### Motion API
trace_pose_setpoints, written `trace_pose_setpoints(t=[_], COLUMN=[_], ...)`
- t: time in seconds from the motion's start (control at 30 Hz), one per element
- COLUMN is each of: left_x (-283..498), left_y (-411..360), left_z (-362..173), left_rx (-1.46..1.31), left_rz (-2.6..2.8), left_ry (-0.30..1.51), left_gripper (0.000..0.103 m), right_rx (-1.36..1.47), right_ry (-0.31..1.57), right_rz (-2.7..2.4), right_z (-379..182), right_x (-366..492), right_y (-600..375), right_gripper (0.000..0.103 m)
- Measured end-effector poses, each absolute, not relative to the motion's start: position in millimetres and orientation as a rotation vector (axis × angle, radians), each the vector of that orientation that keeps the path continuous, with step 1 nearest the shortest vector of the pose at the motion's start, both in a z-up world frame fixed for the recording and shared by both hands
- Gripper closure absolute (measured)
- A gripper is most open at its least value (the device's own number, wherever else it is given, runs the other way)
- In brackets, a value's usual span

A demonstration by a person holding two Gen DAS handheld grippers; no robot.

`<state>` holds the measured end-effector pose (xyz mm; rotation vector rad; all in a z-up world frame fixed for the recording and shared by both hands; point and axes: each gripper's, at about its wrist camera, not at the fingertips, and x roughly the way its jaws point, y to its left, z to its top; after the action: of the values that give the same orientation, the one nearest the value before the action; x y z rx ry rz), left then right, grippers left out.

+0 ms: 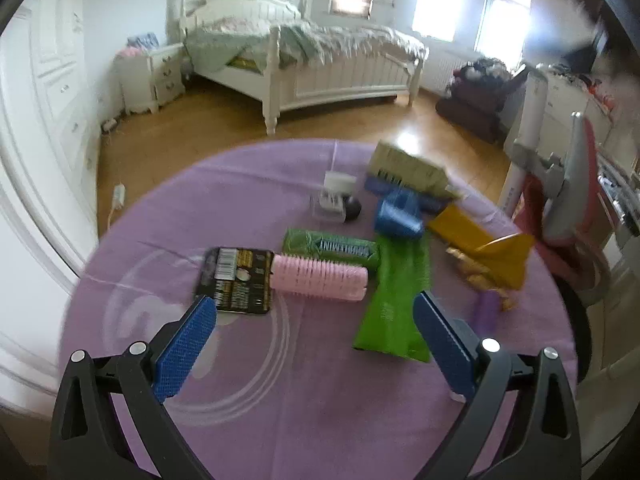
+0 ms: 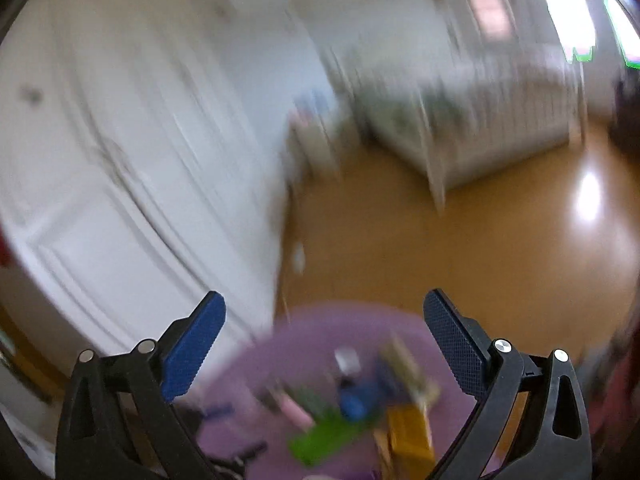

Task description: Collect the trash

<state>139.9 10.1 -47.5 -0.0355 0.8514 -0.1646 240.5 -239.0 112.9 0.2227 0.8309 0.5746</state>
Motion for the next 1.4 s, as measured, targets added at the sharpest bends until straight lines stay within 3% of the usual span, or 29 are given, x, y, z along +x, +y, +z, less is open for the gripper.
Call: trace_pose_setpoints(t=[0.07, 0.2, 0.3, 0.4, 0.43, 0.47, 0.5, 0.57, 0.6, 0.67, 1.1, 1.4], left_x=[149.8, 173.0, 180.0, 181.9, 183.0, 183.8, 183.0, 178.9, 178.5, 169.9, 70.2, 68.9], left_y=[8.5, 11.8, 14.5, 11.7, 9.3, 7.6, 5.1, -1.4, -1.6, 4.8, 10.7, -125.3], left_z=[-57.6, -76.4, -84.7, -88.2, -87.2, -87.3, -87.3, -87.0, -87.6, -86.9, -33.2, 16.5], left_rx=[-0.037, -0.040, -0.068, -0.073, -0.071, -0.071, -0.055, 0.019, 0.003, -0.058, -0.193, -0.223], left_rz=[-0.172, -0.148, -0.157, -0.180, -0.184, -0.187, -0.172, -0.142, -0.166, -0.199, -0.262, -0.619], left_ry=[0.869, 0.911, 0.921, 0.914, 0.913, 0.911, 0.908, 0.906, 0.919, 0.931, 0.811, 0.759], left_gripper=[0.005, 0.005, 0.005, 0.005, 0.006, 0.014, 0.020, 0.056, 0.067, 0.073, 0.074, 0.074], right_rx=[0.194, 0.144, 0.092, -0.015, -0.037, -0.046, -0.041, -0.013, 0.014, 0.075, 0.369, 0.590], right_ry=[0.955, 1.059, 1.073, 1.060, 1.067, 1.067, 1.057, 1.024, 1.006, 0.976, 0.812, 0.620], right_rz=[0.530, 0.503, 0.518, 0.524, 0.524, 0.523, 0.527, 0.536, 0.542, 0.570, 0.743, 0.371], right_z=[43.4, -33.7, -54.0, -65.3, -70.6, -72.5, -71.3, -64.8, -59.4, -48.7, 18.3, 8.9], right_x=[267.4, 292.9, 296.8, 290.6, 290.4, 287.8, 284.1, 280.2, 272.0, 252.5, 85.9, -26.3], right_y=[-233.0, -217.1, -205.0, -194.2, -188.7, -187.7, -188.0, -195.0, -196.6, -204.4, -261.9, -408.8], right_gripper=[0.027, 0.031, 0.033, 0.040, 0.053, 0.065, 0.070, 0.087, 0.090, 0.092, 0.092, 0.092])
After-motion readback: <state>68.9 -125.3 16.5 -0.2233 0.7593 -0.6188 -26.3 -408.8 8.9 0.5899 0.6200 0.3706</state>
